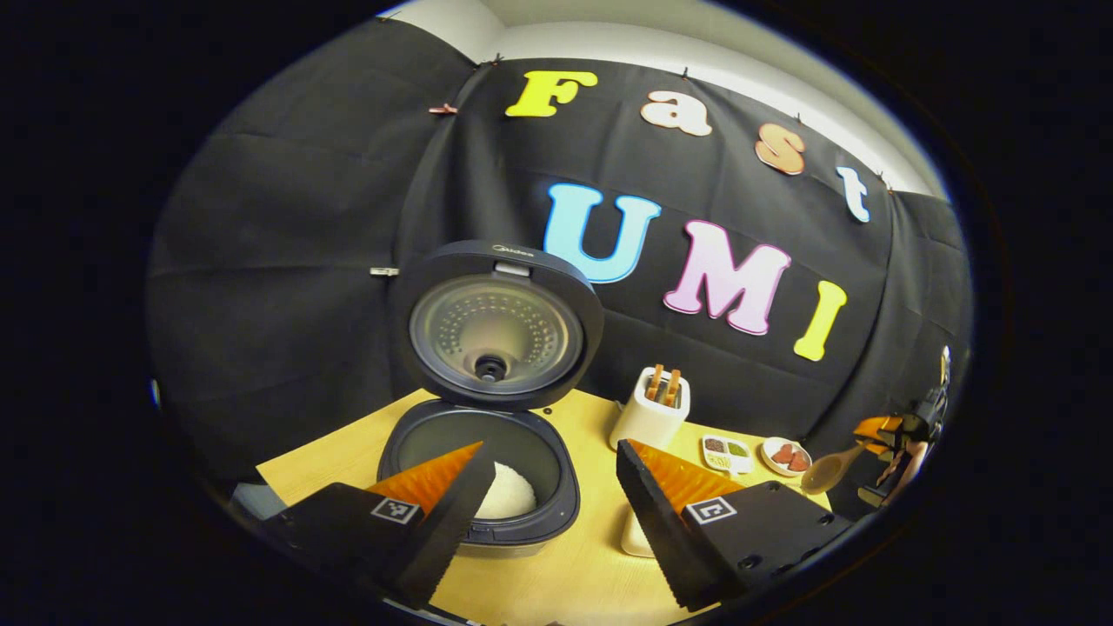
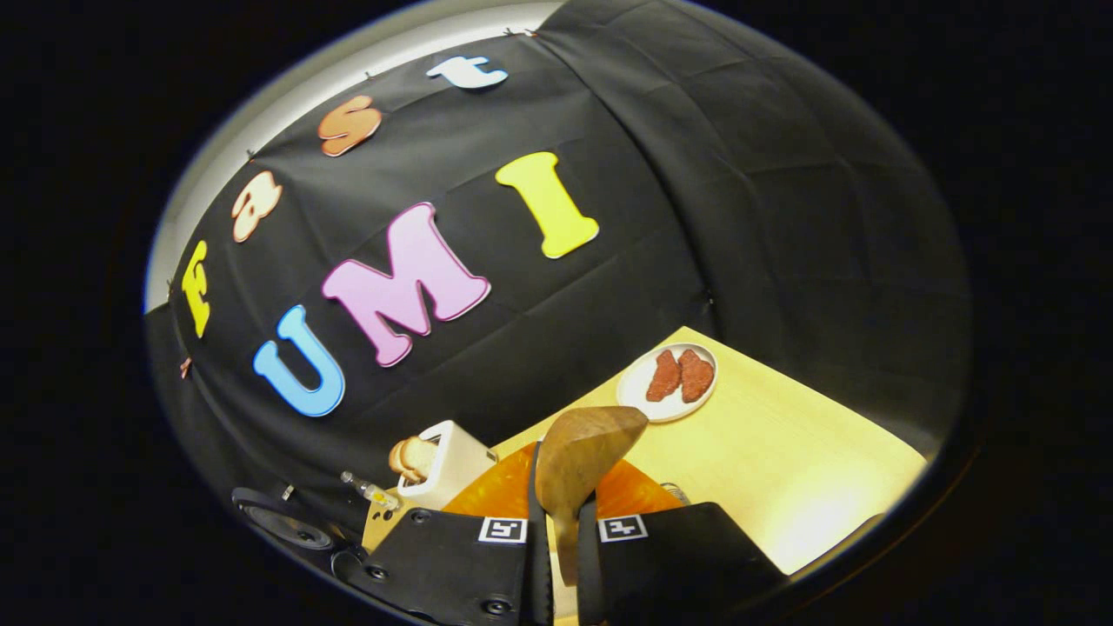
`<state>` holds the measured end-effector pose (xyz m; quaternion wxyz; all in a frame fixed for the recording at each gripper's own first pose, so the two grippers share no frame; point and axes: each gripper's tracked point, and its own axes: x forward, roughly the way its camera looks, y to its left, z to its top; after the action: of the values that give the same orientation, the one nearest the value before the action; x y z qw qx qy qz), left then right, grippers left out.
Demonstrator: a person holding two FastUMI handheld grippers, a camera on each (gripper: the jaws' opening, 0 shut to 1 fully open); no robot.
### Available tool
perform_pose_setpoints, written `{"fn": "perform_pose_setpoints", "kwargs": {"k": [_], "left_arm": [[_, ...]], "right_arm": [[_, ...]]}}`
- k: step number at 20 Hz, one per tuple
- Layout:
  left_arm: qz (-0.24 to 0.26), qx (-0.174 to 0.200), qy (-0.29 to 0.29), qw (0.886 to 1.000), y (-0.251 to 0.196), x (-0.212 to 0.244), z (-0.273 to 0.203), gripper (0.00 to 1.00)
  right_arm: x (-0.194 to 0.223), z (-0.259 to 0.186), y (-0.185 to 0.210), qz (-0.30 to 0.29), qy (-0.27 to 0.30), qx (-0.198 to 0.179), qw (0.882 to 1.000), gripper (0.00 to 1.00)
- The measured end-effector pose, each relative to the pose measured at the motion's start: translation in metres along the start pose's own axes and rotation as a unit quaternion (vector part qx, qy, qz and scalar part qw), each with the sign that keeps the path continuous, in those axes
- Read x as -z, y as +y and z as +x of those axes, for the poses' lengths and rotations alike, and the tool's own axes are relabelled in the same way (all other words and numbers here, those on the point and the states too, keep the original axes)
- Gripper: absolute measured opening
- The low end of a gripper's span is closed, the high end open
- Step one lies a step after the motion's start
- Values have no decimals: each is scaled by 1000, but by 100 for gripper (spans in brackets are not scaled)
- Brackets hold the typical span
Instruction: Close the left gripper, press the button to open the rice cooker; take a wooden spoon from the chopstick holder with the right hand, scoop a spoonful of rice and pour it into the rice cooker, then put the wooden spoon back into the chopstick holder.
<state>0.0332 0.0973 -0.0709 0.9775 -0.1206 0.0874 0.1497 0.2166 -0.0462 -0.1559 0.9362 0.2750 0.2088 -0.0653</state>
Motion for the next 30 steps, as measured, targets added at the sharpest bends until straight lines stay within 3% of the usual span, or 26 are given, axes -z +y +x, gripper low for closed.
{"fn": "perform_pose_setpoints", "kwargs": {"k": [7, 14, 18, 20, 22, 25, 30], "left_arm": [[10, -65, 2, 998, -1, 4, -25, 95], [14, -81, -1, 997, -15, 0, -35, 95], [22, -84, -9, 996, -20, -7, -36, 95], [28, -84, -20, 996, -22, -16, -37, 95], [37, -85, -36, 995, -23, -29, -35, 95], [54, -81, -72, 993, -19, -56, -31, 95], [78, -54, -113, 989, 2, -96, -15, 95]], "right_arm": [[23, 51, -54, 19, 36, 42, 998, 15], [72, 86, -79, 24, 86, 69, 994, 16], [86, 84, -79, 18, 98, 64, 993, 20], [86, 78, -71, 22, 97, 54, 994, 27], [87, 66, -67, 4, 93, 44, 995, 44], [78, 37, -65, -29, 69, 41, 996, 99], [63, -43, -58, -84, 6, 51, 995, 99]]}}
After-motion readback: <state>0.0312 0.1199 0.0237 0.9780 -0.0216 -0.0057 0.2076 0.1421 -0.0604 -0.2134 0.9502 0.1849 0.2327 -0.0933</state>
